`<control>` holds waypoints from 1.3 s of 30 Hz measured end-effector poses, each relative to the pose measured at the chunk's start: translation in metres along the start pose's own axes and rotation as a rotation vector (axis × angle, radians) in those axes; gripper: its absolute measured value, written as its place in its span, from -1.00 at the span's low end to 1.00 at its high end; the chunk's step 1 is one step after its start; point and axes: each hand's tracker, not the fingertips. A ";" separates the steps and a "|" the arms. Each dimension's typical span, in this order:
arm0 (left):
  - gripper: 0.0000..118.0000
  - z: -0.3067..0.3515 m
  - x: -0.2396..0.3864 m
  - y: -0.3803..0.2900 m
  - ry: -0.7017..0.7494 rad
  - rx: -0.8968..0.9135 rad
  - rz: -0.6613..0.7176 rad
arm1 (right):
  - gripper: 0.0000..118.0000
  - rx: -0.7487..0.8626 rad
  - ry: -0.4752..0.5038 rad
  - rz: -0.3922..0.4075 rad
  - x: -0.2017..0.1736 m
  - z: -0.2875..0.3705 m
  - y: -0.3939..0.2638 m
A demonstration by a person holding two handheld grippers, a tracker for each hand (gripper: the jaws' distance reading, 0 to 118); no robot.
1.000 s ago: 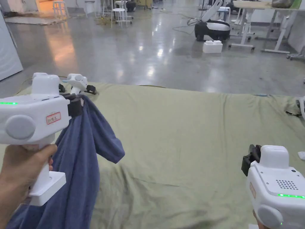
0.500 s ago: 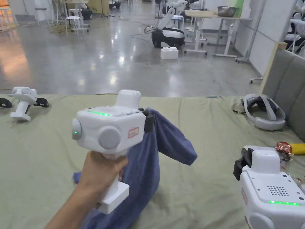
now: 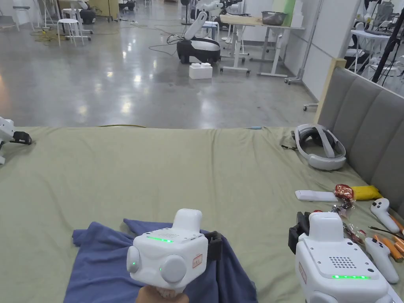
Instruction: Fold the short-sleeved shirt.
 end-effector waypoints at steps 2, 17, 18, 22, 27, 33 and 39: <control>0.28 0.009 -0.011 0.003 0.003 0.038 0.033 | -0.77 0.000 0.012 0.004 -0.006 0.001 0.001; -0.68 0.141 -0.082 0.026 0.326 0.340 -0.018 | -0.77 0.086 0.125 -0.057 -0.070 0.003 0.034; -0.71 0.144 -0.086 0.023 0.357 0.343 -0.008 | -0.77 0.094 0.131 -0.067 -0.075 0.004 0.037; -0.97 0.159 -0.102 0.011 0.396 0.368 0.039 | -0.77 0.130 0.155 -0.080 -0.093 0.007 0.043; -0.98 0.175 -0.109 -0.005 0.456 0.412 0.040 | -0.77 0.180 0.175 -0.083 -0.106 0.011 0.047; -0.98 0.176 -0.130 -0.019 0.455 0.324 0.096 | -0.77 0.172 0.190 -0.055 -0.114 0.009 0.046; -0.98 0.156 -0.171 -0.043 0.389 0.062 0.220 | -0.77 0.134 0.192 -0.058 -0.111 0.004 0.040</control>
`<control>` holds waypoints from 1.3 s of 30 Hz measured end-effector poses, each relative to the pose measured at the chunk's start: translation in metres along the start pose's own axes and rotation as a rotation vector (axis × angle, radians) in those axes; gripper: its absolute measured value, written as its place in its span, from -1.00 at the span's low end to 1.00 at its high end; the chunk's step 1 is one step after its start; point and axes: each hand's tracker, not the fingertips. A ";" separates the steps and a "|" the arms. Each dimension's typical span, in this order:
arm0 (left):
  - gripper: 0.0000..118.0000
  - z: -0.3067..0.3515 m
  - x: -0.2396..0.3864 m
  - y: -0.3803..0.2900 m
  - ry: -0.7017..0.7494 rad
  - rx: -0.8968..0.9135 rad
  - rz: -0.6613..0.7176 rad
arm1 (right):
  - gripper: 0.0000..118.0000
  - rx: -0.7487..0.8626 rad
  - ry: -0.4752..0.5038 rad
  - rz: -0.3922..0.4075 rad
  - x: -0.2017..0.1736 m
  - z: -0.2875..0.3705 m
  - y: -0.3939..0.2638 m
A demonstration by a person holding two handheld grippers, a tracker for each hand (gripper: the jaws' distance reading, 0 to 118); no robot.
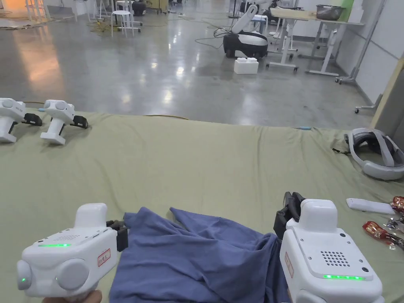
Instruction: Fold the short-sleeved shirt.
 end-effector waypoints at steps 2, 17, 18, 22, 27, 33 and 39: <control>-0.98 -0.012 -0.011 -0.009 -0.009 -0.113 0.027 | -0.77 -0.012 0.000 0.006 0.002 -0.001 -0.003; 0.17 -0.070 -0.044 -0.087 0.015 -0.536 0.195 | -0.77 -0.123 -0.005 0.013 0.007 -0.003 -0.037; 0.17 -0.071 -0.041 -0.088 0.039 -0.535 0.179 | -0.77 -0.128 -0.006 0.012 0.008 -0.003 -0.039; 0.17 -0.075 -0.022 -0.089 0.121 -0.551 0.113 | -0.77 -0.147 -0.013 0.005 0.011 -0.001 -0.044; 0.16 -0.074 0.009 -0.096 0.202 -0.577 -0.057 | -0.77 -0.161 -0.018 -0.002 0.015 0.002 -0.049; -0.42 -0.069 0.019 -0.104 0.223 -0.553 -0.063 | -0.77 -0.167 -0.025 -0.009 0.020 0.004 -0.052; -0.88 -0.062 0.015 -0.106 0.171 -0.517 -0.071 | -0.77 -0.184 -0.033 -0.026 0.025 0.006 -0.056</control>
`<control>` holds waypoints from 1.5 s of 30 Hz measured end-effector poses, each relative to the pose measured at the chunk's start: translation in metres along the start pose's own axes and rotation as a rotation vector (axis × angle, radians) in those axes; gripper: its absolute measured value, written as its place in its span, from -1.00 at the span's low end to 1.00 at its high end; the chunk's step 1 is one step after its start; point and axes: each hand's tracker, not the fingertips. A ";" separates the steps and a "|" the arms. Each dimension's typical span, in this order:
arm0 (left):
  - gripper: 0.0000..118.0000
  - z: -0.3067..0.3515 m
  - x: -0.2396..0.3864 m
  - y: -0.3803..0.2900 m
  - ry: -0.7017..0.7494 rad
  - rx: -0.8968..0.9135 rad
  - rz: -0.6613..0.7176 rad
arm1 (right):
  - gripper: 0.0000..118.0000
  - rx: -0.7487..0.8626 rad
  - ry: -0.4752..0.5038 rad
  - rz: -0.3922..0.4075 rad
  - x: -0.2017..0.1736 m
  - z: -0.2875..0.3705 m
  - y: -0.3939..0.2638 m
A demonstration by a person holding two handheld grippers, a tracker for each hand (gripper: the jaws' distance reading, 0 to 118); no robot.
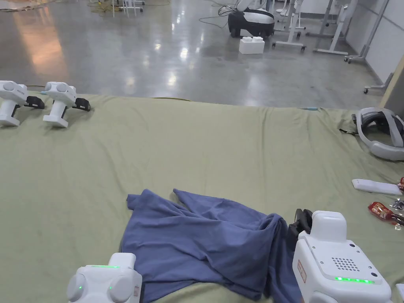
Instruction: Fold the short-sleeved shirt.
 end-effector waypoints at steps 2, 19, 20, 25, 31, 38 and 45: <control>-0.89 0.007 -0.010 0.000 -0.052 0.020 0.024 | -0.77 -0.001 -0.002 0.005 0.004 0.003 0.000; -0.89 0.053 -0.059 0.012 -0.183 0.179 0.055 | -0.09 -0.507 0.049 -0.059 0.079 -0.007 -0.050; -0.89 0.052 -0.060 0.011 -0.183 0.179 0.051 | -0.05 -0.529 0.059 -0.068 0.077 -0.009 -0.057; -0.89 0.059 -0.048 0.005 -0.176 0.186 0.044 | 0.04 -0.642 0.088 -0.065 0.061 -0.025 -0.081; -0.89 0.058 -0.043 0.001 -0.160 0.180 0.045 | -0.21 -0.739 0.065 -0.078 0.045 -0.049 -0.114; -0.89 0.062 -0.040 0.004 -0.152 0.197 0.040 | -0.90 -0.651 0.060 -0.005 0.035 -0.042 -0.108; -0.89 0.099 -0.039 0.029 -0.152 0.333 0.018 | -0.90 -0.361 0.027 0.022 0.046 -0.010 -0.044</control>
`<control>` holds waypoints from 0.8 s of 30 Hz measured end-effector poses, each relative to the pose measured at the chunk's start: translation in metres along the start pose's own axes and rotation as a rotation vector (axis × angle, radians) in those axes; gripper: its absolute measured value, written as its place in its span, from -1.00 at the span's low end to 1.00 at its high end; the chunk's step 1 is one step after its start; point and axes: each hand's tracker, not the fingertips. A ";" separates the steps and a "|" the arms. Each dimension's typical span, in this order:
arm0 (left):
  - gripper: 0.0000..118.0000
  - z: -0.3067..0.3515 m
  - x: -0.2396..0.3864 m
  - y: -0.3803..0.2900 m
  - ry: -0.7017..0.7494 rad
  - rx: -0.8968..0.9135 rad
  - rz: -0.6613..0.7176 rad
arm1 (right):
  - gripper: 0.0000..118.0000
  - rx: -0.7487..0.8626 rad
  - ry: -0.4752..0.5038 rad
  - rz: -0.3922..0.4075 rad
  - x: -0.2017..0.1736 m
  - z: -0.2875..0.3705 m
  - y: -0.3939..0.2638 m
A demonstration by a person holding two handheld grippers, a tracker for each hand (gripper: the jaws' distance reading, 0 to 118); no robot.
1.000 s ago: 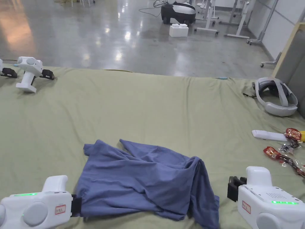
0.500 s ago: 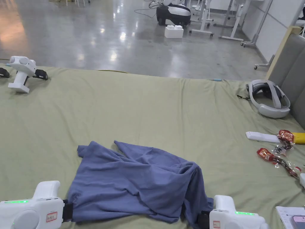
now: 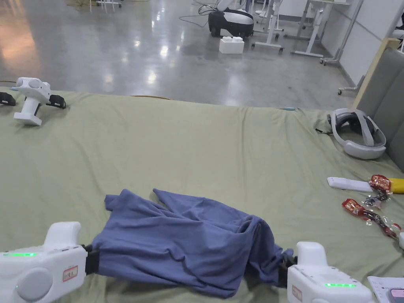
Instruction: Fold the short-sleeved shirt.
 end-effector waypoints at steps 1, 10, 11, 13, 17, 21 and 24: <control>-0.89 0.005 0.001 0.007 -0.006 0.020 -0.003 | -0.90 0.038 0.000 0.003 0.001 0.008 0.010; -0.89 0.046 -0.002 0.105 0.003 0.226 -0.036 | -0.91 0.286 -0.047 0.006 0.024 0.056 0.109; -0.89 0.051 -0.004 0.117 0.008 0.243 -0.041 | -0.91 0.308 -0.050 0.018 0.026 0.059 0.120; -0.89 0.058 -0.010 0.138 0.011 0.271 -0.034 | -0.91 0.339 -0.064 0.035 0.029 0.063 0.141; -0.89 0.070 -0.023 0.183 0.016 0.321 -0.011 | -0.91 0.412 -0.084 0.031 0.038 0.072 0.187; -0.89 0.081 -0.034 0.226 0.044 0.366 -0.003 | -0.91 0.469 -0.099 0.031 0.046 0.081 0.236; -0.89 0.087 -0.042 0.253 0.057 0.383 0.012 | -0.92 0.488 -0.104 0.052 0.047 0.084 0.267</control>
